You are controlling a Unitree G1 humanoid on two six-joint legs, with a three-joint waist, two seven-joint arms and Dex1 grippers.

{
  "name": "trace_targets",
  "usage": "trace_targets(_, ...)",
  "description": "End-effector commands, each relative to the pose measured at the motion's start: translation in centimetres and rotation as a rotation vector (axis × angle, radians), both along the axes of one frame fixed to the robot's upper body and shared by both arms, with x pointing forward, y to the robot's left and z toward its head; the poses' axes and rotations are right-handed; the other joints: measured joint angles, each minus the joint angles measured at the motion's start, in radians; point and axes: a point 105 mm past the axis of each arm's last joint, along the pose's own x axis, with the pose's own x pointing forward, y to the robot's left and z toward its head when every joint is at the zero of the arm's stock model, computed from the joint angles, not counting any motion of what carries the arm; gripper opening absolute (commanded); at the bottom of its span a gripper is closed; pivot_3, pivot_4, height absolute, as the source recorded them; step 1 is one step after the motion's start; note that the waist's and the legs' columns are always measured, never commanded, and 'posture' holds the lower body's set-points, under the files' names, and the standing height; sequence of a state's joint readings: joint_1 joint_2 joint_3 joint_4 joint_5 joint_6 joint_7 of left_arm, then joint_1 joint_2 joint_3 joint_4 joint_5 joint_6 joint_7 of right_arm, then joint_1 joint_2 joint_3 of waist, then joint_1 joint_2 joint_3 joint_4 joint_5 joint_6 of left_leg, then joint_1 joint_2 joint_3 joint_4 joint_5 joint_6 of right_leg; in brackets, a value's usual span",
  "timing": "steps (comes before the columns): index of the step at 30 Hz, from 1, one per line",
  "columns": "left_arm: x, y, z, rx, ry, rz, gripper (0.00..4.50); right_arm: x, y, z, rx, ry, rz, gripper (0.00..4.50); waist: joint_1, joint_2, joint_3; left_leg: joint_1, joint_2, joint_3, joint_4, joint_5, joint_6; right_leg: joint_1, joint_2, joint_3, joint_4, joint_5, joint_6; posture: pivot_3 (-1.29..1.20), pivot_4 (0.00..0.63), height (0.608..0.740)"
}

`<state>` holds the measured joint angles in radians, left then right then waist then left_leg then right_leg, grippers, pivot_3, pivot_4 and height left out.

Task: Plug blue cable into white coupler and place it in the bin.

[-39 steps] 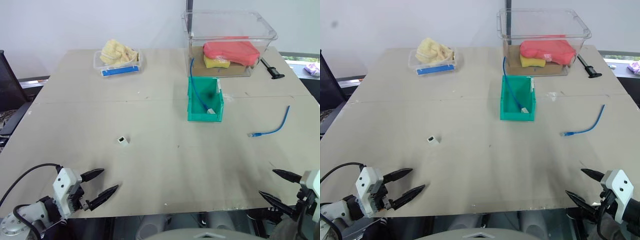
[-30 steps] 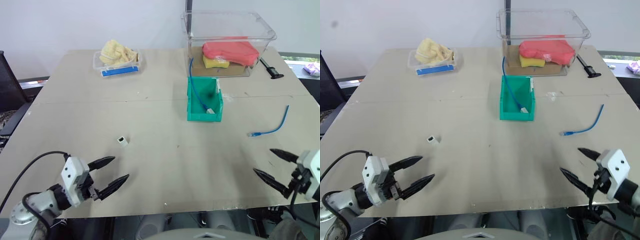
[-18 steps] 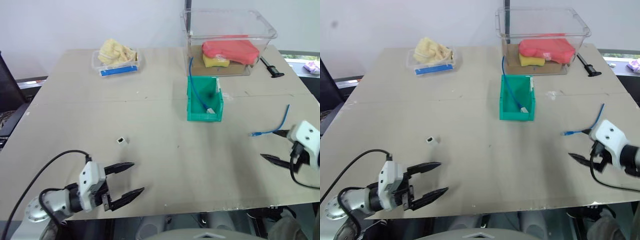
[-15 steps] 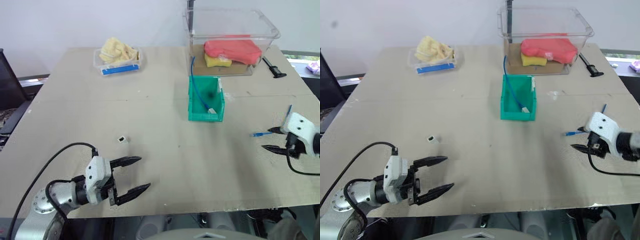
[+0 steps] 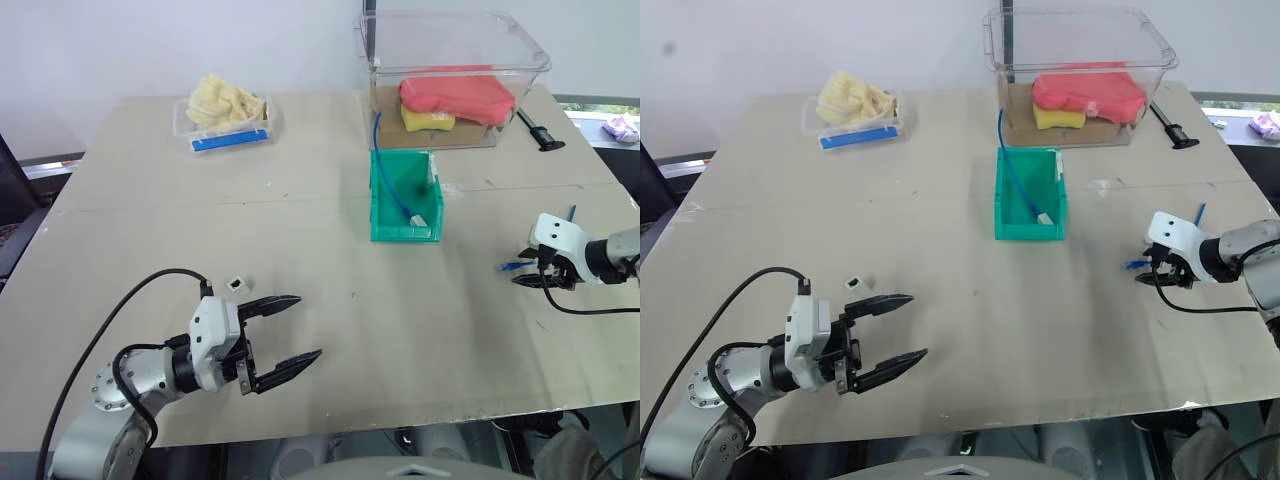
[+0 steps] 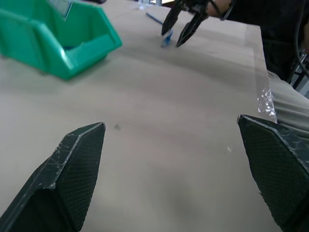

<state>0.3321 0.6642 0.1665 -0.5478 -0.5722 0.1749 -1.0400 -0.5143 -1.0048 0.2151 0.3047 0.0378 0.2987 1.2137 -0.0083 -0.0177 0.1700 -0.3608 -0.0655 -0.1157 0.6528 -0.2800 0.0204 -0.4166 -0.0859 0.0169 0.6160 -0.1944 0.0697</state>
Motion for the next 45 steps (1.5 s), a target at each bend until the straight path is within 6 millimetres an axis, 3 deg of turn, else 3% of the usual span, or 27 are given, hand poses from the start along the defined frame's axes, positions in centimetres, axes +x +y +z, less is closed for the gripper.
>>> trace_targets(1,-0.3,-0.5,0.5,-0.009,-0.03,-0.008,4.5,0.2,0.4,-0.5,-0.006,0.013,0.029,1.17,-0.005,-0.001,0.0,0.0,0.0,0.0,0.0,0.0,0.0,0.0,0.0,0.0,0.0,0.0,0.0,0.0,0.15,0.74)
trace_targets(4,-0.2,-0.4,0.3,-0.009,-0.031,-0.003,4.5,0.1,1.1,-0.5,0.009,0.014,0.058,0.03,-0.008,-0.002,-0.001,0.002,0.0,-0.001,0.0,0.0,0.0,0.0,0.001,0.002,0.002,0.001,-0.001,0.0,0.15,0.74)
trace_targets(7,0.0,-0.2,0.2,0.003,-0.042,0.006,4.5,-0.6,2.9,0.0,0.036,0.019,0.113,0.03,-0.007,-0.001,-0.001,0.002,0.001,-0.001,0.001,0.0,0.0,0.0,0.001,0.002,0.002,0.002,-0.002,0.0,0.15,0.74)
trace_targets(10,0.6,-0.2,-0.3,0.038,-0.048,0.032,4.5,-2.5,8.5,1.0,0.097,0.036,0.247,0.03,-0.007,-0.001,0.0,0.001,0.001,-0.002,0.001,0.0,0.0,0.0,0.003,0.002,0.003,0.003,0.0,0.0,0.15,0.74)
trace_targets(13,1.0,-0.4,-0.5,0.058,-0.045,0.036,4.5,-3.4,12.6,1.0,0.12,0.032,0.317,0.03,-0.007,0.0,0.0,0.0,0.004,-0.004,0.001,0.0,-0.001,-0.003,0.005,0.002,0.003,0.003,0.0,0.0,0.15,0.74)
trace_targets(18,2.2,-0.5,-0.9,0.131,-0.017,0.03,4.5,-2.4,18.7,-0.3,0.072,-0.035,0.42,0.03,-0.001,0.0,0.0,-0.001,0.001,-0.005,0.001,0.0,-0.001,-0.003,0.003,0.002,0.002,0.003,0.0,0.0,0.15,0.74)
trace_targets(21,3.0,-0.4,-1.1,0.171,-0.004,0.036,4.5,-2.5,19.9,-1.4,0.016,-0.024,0.507,0.03,0.003,0.0,0.0,-0.001,0.0,-0.006,0.001,0.0,-0.001,-0.003,0.003,0.0,0.003,0.003,0.0,0.0,0.15,0.74)
trace_targets(26,3.7,-0.9,-1.7,0.24,0.03,-0.005,4.5,-2.5,19.4,-0.9,0.069,-0.023,0.529,1.88,-0.002,-0.001,0.0,-0.001,0.0,-0.007,0.001,0.002,-0.006,-0.003,0.003,0.0,0.002,0.003,0.0,0.0,0.15,0.74)
trace_targets(31,4.9,-2.1,-1.7,0.258,0.058,-0.001,4.5,-4.5,18.4,2.7,0.351,-0.103,0.53,4.29,0.003,0.0,0.0,-0.003,0.0,-0.009,0.0,0.001,-0.007,-0.004,0.002,-0.001,0.002,0.003,0.0,0.0,0.15,0.74)
trace_targets(37,6.6,-3.7,-2.7,0.302,0.077,-0.034,4.5,-8.3,13.9,3.4,0.51,-0.273,0.39,4.41,0.017,0.0,0.0,-0.004,0.0,-0.008,0.0,-0.001,-0.003,-0.005,0.002,-0.001,0.002,0.003,0.0,0.0,0.15,0.74)
trace_targets(45,9.5,-6.3,-3.5,0.343,0.058,-0.087,4.5,-13.0,10.5,3.3,0.51,-0.391,0.109,4.41,0.024,0.001,0.0,-0.001,0.001,-0.005,0.002,-0.001,-0.003,-0.003,0.004,0.002,0.004,0.003,0.001,0.0,0.15,0.74)
